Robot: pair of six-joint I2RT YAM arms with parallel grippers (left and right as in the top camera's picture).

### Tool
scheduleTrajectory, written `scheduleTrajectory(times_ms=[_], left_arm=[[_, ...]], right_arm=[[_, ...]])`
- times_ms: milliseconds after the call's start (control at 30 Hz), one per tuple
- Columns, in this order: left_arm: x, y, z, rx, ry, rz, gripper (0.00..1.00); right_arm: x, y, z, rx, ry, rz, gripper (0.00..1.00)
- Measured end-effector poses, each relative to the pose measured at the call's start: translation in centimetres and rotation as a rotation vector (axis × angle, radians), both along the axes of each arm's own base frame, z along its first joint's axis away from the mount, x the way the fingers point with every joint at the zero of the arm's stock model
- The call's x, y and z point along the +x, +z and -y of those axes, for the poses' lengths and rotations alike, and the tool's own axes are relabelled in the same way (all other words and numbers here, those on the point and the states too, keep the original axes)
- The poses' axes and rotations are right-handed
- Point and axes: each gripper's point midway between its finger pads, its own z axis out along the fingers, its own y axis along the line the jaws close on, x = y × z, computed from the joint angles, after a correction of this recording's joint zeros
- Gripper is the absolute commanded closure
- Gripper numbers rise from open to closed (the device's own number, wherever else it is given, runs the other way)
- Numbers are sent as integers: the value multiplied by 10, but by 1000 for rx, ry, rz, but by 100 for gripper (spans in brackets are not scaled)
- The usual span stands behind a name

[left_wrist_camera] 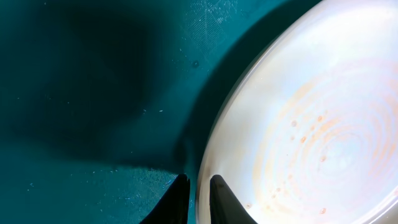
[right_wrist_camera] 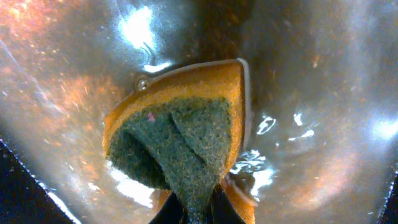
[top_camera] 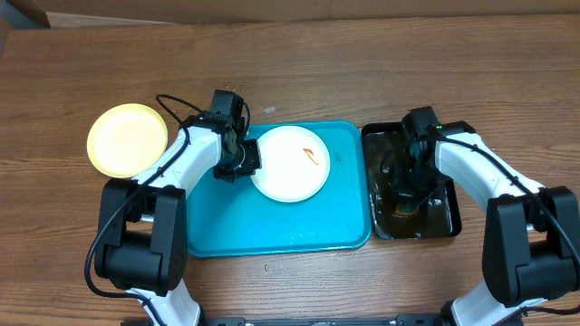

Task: Clean dirty plates on tray and stack at the side
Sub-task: 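Rinse the sponge in the basin water with the right gripper, then lift the sponge from the basin and carry it over the white plate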

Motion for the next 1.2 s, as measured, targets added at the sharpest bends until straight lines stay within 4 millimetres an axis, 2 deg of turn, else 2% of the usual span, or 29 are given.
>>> scheduleTrajectory(times_ms=[167,233,400,500,967,1200], left_arm=[[0,0,0,0,0,0,86],[0,0,0,0,0,0,90],[0,0,0,0,-2,1,96],[1,0,0,0,-2,4,96],[1,0,0,-1,-2,5,96],[1,0,0,-1,-2,5,95]], right_arm=[[-5,4,1,-5,0,-27,96],[-5,15,2,-14,1,-49,96],[22,50,5,-49,4,15,96],[31,60,8,-73,5,43,96],[29,62,20,-139,11,36,96],[28,62,22,-168,-52,41,96]])
